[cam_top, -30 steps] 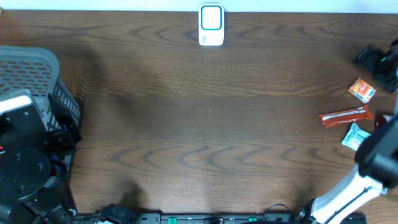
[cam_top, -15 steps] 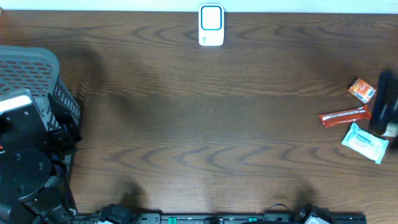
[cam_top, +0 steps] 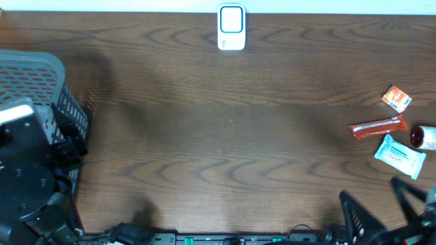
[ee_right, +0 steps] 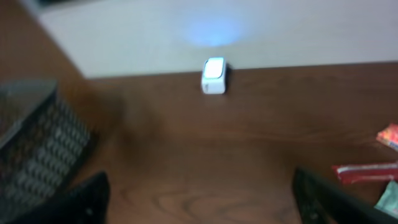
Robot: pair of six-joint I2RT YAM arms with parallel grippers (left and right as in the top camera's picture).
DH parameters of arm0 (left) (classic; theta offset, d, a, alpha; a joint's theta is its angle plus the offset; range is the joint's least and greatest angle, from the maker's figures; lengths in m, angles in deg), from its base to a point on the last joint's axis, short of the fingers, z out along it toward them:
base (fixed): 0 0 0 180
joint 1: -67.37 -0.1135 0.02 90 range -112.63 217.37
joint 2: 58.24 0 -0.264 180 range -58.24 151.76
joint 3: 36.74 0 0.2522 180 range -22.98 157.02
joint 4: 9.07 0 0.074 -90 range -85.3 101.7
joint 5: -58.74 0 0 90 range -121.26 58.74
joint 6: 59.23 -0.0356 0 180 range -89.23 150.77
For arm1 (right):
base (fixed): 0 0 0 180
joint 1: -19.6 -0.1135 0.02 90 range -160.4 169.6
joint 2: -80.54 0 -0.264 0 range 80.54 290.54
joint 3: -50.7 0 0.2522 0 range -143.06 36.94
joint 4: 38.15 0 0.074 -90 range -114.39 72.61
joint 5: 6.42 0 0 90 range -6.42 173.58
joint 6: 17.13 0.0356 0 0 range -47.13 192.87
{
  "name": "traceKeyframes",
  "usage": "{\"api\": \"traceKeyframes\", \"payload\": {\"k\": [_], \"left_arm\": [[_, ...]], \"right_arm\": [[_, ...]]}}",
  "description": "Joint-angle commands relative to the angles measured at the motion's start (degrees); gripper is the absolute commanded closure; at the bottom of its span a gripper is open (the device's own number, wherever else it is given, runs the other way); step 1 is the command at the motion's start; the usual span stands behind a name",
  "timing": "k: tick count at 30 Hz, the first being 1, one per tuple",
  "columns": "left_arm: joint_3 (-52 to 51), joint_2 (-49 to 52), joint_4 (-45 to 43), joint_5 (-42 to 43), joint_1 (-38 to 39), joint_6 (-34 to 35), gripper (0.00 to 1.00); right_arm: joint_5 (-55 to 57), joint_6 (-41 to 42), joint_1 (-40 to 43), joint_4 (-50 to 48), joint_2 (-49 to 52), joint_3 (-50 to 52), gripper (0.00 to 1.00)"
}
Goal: Scan the item barcode
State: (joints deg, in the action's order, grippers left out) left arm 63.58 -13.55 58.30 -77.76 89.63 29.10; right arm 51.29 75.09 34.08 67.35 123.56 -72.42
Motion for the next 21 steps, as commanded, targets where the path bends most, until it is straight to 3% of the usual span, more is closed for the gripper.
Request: {"api": "traceKeyframes", "payload": {"k": [1,4,5,6,7,15,21], "left_arm": [[-2.7,-5.3,0.2,-0.5,-6.0,0.1,0.16],[-5.9,-11.0,0.2,-0.5,-10.6,0.1,0.16],[-6.8,-12.8,0.2,-0.5,-11.5,0.0,0.16],[-7.5,-14.2,0.2,-0.5,-12.0,0.1,0.16],[-8.3,-15.8,0.2,-0.5,-12.2,0.1,0.16],[-10.0,-21.7,0.2,-0.5,-13.3,0.1,0.16],[-10.0,-21.7,0.2,-0.5,-14.4,0.1,0.16]], "right_arm": [[-0.6,-9.2,-5.5,3.1,-1.9,0.0,0.18],[0.9,-12.2,-9.6,4.1,-5.5,0.0,0.2],[2.4,-12.2,-10.4,3.9,-6.8,0.0,0.15],[4.6,-12.1,-11.0,3.6,-8.6,0.2,0.03],[5.9,-12.1,-11.3,3.1,-10.3,0.5,0.01],[22.3,-6.7,-11.3,-6.3,-29.9,11.9,0.01],[23.0,-5.9,-12.0,-8.2,-37.3,19.1,0.01]]}}
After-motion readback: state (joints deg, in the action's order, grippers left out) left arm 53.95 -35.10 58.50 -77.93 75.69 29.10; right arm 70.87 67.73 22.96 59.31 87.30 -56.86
